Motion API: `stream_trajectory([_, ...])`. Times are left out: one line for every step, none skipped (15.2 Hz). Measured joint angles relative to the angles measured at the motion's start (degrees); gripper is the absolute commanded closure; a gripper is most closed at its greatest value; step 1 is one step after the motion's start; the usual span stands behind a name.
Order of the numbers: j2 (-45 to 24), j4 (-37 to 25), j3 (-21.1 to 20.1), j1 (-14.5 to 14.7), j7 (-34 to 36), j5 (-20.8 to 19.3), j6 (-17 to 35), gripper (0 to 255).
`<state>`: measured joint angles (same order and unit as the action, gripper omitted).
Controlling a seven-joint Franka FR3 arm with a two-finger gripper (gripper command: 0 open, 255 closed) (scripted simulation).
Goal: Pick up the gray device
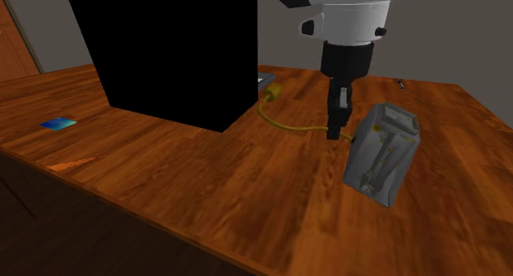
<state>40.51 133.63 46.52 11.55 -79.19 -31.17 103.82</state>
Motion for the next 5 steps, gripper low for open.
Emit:
stream_trajectory([-0.09,-0.88,-0.17,0.1,-0.27,0.25,-0.75,255])
stream_trajectory([-0.05,-1.47,-0.42,0.11,-0.39,0.43,-1.38,255])
stream_trajectory([-0.03,-2.24,-0.76,0.16,-0.52,0.68,-2.19,255])
stream_trajectory([0.01,-2.78,-1.1,0.19,-0.54,0.9,-2.83,255])
stream_trajectory([-0.05,-3.19,-1.27,0.26,-0.57,1.05,-3.2,255])
